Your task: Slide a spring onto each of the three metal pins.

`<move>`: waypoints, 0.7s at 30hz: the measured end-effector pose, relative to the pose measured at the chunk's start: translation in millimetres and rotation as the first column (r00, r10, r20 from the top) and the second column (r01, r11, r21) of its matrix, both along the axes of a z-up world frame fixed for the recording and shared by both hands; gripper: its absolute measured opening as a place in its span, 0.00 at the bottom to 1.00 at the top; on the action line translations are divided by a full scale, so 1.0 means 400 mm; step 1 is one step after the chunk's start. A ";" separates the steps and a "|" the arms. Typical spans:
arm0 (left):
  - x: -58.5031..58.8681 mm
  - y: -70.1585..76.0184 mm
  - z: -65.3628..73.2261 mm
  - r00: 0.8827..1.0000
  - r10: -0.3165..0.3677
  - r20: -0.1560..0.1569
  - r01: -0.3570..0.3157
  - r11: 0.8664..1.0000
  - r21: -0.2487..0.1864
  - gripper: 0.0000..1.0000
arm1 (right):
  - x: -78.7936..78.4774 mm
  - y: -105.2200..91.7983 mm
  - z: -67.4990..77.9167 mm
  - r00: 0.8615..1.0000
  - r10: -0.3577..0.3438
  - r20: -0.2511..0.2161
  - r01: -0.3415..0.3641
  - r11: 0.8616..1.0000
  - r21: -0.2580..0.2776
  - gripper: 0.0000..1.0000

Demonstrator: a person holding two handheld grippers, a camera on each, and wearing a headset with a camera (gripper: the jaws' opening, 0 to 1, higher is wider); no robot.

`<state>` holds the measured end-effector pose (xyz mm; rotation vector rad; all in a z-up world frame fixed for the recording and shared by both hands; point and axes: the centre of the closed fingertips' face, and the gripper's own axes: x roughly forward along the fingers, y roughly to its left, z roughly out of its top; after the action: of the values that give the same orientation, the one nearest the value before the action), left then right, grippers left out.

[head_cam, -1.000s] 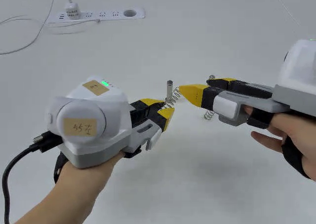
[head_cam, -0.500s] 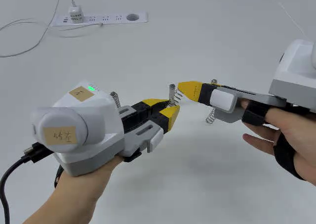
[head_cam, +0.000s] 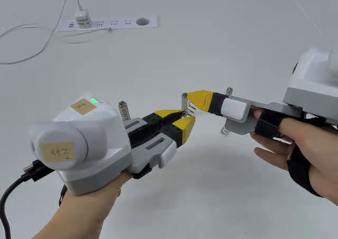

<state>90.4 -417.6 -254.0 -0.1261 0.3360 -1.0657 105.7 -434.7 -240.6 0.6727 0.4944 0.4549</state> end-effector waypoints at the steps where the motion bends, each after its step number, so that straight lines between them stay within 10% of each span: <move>1: 0.000 0.000 0.001 1.000 0.001 -0.001 -0.001 1.000 -0.003 0.10 | -0.001 0.001 0.000 1.000 0.001 -0.004 -0.001 1.000 0.004 0.20; 21: -0.003 0.004 0.015 1.000 -0.004 -0.003 0.004 1.000 -0.009 0.10 | 0.001 0.014 0.015 1.000 0.014 -0.001 -0.014 0.998 0.064 0.12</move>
<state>89.4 -416.2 -248.1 -0.1353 0.3345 -1.0716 106.1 -428.9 -234.4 0.7321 0.4881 0.4852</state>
